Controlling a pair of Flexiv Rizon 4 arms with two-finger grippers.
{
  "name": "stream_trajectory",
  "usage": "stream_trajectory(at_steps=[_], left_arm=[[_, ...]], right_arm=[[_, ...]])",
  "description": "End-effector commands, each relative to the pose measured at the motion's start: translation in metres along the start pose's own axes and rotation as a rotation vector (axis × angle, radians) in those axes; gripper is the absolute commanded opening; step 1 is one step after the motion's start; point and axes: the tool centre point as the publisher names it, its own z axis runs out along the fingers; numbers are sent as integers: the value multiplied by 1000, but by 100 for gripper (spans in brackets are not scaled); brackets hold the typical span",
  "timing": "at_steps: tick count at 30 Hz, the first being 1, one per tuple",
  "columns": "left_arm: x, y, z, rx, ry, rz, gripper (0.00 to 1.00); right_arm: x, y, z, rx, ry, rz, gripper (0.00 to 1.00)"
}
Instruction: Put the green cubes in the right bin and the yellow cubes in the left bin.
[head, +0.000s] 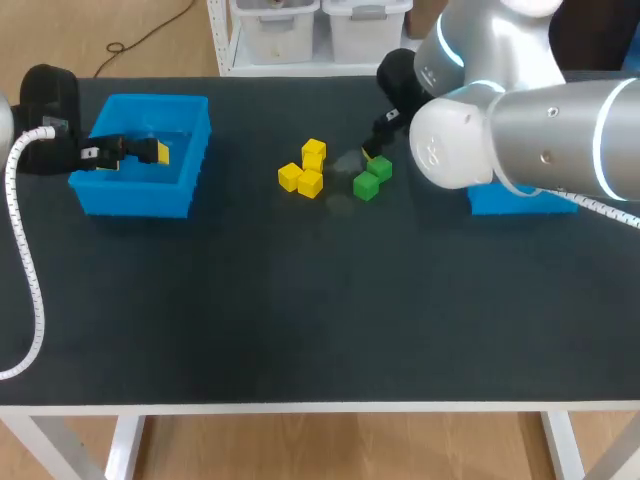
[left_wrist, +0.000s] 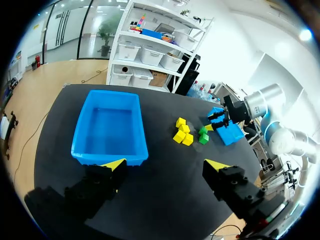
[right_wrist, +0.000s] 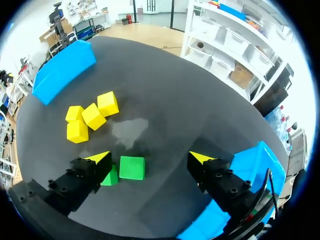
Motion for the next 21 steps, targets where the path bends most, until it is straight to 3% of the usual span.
stream_trajectory(at_steps=[1,17,18,19,20,21], left_arm=[[0,0,0,0,0,0,100],[0,0,0,0,0,0,100],[0,0,0,0,0,0,100],[0,0,0,0,0,0,100],[0,0,0,0,0,0,100],[0,0,0,0,0,0,100]], right_arm=[[3,-5,5,-3,-2,6,100],[4,3,18,19,37,-21,100],[4,3,19,24,42,-24,52],[4,3,20,31,48,-24,37],[4,3,20,35,51,-26,5],[4,3,20,34,51,-25,0]])
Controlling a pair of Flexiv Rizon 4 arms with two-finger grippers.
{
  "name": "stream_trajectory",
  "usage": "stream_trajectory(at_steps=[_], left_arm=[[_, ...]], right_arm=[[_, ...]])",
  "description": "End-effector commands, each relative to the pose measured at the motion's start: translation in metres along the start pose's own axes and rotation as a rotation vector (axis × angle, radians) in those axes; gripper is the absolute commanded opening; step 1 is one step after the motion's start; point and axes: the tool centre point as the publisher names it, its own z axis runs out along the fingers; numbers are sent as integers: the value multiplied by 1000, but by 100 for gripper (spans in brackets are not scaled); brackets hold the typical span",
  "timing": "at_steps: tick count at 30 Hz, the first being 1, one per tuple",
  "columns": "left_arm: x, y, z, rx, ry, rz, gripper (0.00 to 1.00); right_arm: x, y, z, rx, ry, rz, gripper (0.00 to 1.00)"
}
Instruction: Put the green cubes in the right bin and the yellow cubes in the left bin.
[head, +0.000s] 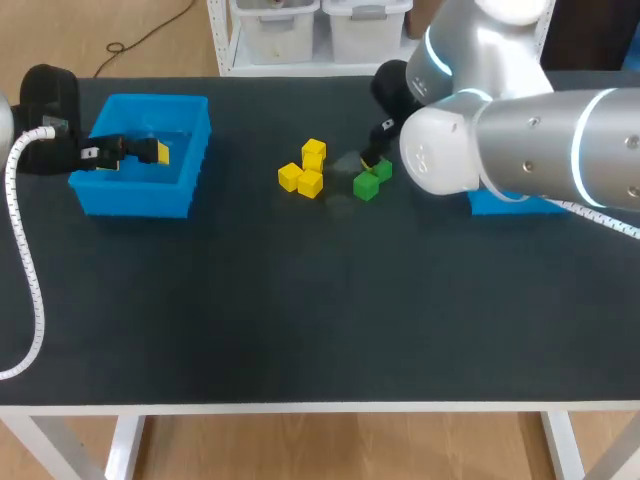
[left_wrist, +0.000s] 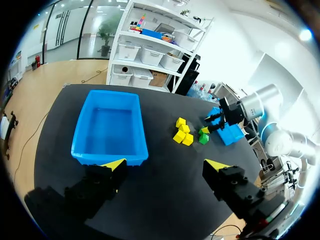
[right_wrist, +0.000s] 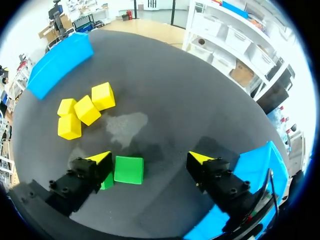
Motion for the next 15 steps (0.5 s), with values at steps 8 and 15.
stream_trajectory(at_steps=[8,15], left_arm=[[0,0,0,0,0,0,100],[0,0,0,0,0,0,100]], right_arm=[[-1,2,4,19,18,4,0],[2,2,0,33,24,6,0]])
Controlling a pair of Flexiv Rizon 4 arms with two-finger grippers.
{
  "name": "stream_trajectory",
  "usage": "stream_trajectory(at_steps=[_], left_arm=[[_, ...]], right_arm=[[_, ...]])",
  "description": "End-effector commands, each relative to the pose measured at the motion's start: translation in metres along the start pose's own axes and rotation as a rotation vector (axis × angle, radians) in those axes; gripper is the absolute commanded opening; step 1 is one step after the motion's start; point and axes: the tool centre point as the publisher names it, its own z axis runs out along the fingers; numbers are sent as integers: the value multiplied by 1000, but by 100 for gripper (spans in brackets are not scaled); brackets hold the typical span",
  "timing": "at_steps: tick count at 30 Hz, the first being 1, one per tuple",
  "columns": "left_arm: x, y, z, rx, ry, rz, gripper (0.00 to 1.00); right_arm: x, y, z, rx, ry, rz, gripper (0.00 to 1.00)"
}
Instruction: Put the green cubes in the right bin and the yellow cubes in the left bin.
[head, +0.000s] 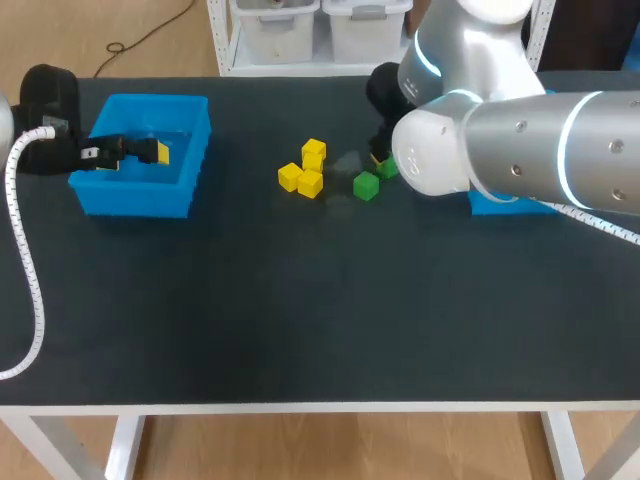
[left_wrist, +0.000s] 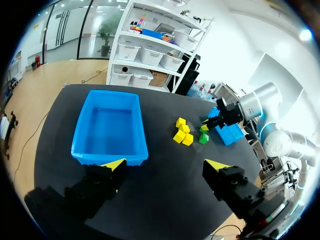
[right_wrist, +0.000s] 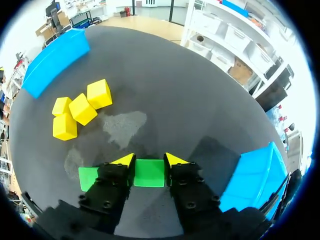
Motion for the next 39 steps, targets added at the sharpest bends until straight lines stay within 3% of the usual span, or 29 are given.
stream_trajectory(at_steps=[1,6,10,18,28,33,34,35,36,39], left_arm=[[0,0,0,0,0,0,100],[0,0,0,0,0,0,100],[0,0,0,0,0,0,100],[0,0,0,0,0,0,100],[0,0,0,0,0,0,100],[0,0,0,0,0,0,100],[0,0,0,0,0,0,100],[0,0,0,0,0,0,100],[0,0,0,0,0,0,100],[0,0,0,0,0,0,100]], right_arm=[[2,2,-8,20,-9,2,0],[-5,-3,-44,66,-79,11,0],[-3,-22,-86,128,-153,52,0],[31,-74,-145,245,-199,155,0],[83,-122,-150,302,-165,346,0],[94,-127,-141,285,-143,373,0],[95,-126,-140,283,-140,373,3],[95,-125,-139,280,-138,368,38],[94,-123,-138,277,-137,365,100],[91,-116,-139,267,-139,331,100]])
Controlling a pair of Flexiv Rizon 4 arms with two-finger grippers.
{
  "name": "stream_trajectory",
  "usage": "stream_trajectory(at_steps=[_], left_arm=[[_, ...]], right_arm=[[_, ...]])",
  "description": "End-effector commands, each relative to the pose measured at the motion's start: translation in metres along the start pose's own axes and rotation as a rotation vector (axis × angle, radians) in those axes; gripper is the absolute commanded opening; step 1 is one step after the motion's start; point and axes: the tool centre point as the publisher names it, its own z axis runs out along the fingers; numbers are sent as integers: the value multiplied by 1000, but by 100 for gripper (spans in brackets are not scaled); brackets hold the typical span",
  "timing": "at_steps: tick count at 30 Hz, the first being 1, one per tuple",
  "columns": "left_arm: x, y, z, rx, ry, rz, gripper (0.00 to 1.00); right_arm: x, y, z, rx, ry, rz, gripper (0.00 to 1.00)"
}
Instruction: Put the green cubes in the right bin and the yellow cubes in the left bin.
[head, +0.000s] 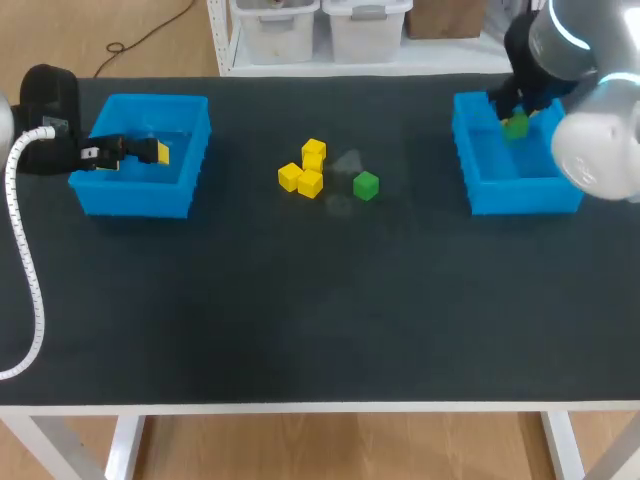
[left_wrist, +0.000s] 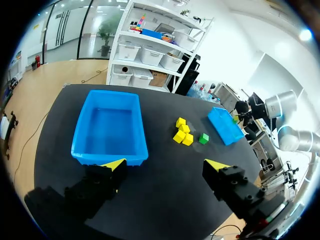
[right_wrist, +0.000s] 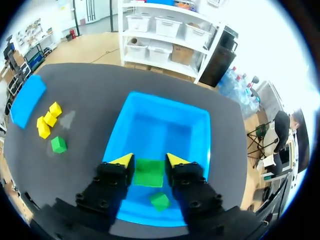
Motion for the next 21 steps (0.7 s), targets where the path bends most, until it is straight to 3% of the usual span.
stream_trajectory(at_steps=[1,7,15,21], left_arm=[[0,0,0,0,0,0,100],[0,0,0,0,0,0,100],[0,0,0,0,0,0,100],[0,0,0,0,0,0,100]], right_arm=[[6,11,-6,2,-77,-35,100],[0,26,-17,-18,-98,-84,100],[4,97,-30,-112,-98,-310,100],[10,143,-13,-176,-61,-408,100]])
